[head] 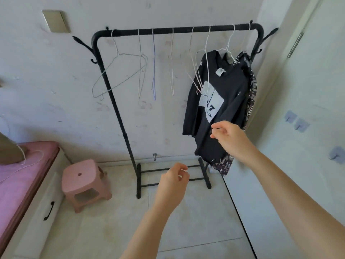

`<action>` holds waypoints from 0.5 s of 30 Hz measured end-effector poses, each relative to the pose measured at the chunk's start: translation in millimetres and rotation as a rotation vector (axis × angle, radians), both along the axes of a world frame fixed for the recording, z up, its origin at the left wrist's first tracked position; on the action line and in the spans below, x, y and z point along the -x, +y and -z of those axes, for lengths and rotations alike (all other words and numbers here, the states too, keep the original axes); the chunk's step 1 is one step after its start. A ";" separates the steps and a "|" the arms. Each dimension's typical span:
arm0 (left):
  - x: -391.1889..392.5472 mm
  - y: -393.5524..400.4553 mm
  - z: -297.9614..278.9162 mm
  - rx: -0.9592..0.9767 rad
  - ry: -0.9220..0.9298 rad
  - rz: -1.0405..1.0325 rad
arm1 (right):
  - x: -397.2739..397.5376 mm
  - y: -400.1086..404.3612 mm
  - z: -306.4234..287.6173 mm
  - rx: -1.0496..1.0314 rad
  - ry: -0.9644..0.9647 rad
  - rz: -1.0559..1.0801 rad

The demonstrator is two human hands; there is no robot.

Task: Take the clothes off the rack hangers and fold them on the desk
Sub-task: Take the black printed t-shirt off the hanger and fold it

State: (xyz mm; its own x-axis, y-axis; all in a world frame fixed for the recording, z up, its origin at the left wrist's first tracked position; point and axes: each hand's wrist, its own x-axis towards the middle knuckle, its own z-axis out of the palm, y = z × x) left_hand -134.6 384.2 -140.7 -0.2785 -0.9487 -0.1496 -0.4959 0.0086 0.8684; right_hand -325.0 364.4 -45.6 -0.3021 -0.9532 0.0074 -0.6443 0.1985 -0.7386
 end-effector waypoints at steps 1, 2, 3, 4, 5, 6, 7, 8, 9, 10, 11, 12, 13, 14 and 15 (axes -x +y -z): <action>13.0 -23.1 -7.1 0.015 0.000 0.033 | 13.3 -18.0 -7.1 0.009 0.002 0.023; 22.7 -38.3 -13.7 0.030 -0.002 0.058 | 22.8 -30.3 -11.9 0.015 0.004 0.040; 35.4 -57.5 -20.7 0.050 -0.003 0.079 | 34.1 -45.0 -18.5 0.024 0.003 0.060; 45.7 -72.1 -27.1 0.065 -0.008 0.098 | 43.9 -56.9 -23.1 0.027 0.009 0.071; 61.2 -91.2 -33.4 0.084 -0.015 0.123 | 56.3 -71.3 -29.9 0.030 0.014 0.088; 75.2 -106.4 -39.1 0.108 -0.022 0.147 | 67.0 -83.4 -35.4 0.034 0.029 0.097; 91.7 -124.1 -44.9 0.133 -0.026 0.169 | 80.2 -97.3 -42.0 0.039 0.044 0.107; 104.2 -135.9 -50.0 0.156 -0.026 0.185 | 90.5 -108.3 -46.7 0.047 0.056 0.115; 124.1 -154.1 -55.8 0.181 -0.029 0.199 | 106.1 -123.8 -53.6 0.053 0.063 0.121; 132.8 -161.8 -60.7 0.201 -0.032 0.207 | 113.1 -131.8 -56.1 0.060 0.073 0.115; 149.0 -175.4 -65.3 0.221 -0.032 0.218 | 126.4 -145.3 -61.1 0.067 0.077 0.114; 167.2 -188.8 -67.7 0.233 -0.032 0.228 | 141.7 -159.0 -65.0 0.070 0.089 0.114; 181.5 -200.4 -70.3 0.247 -0.039 0.232 | 152.7 -170.3 -68.1 0.077 0.097 0.116; 195.6 -212.1 -72.7 0.258 -0.032 0.230 | 163.8 -182.2 -70.6 0.085 0.104 0.115; 210.9 -222.9 -74.6 0.260 -0.028 0.225 | 174.6 -193.1 -73.6 0.090 0.106 0.115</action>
State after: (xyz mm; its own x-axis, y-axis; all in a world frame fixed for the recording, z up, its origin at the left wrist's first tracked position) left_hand -345.5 161.4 -66.1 -0.4839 -0.8716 0.0790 -0.4802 0.3399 0.8086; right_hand -499.6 171.3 27.9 -0.4018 -0.9066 0.1289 -0.6967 0.2113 -0.6855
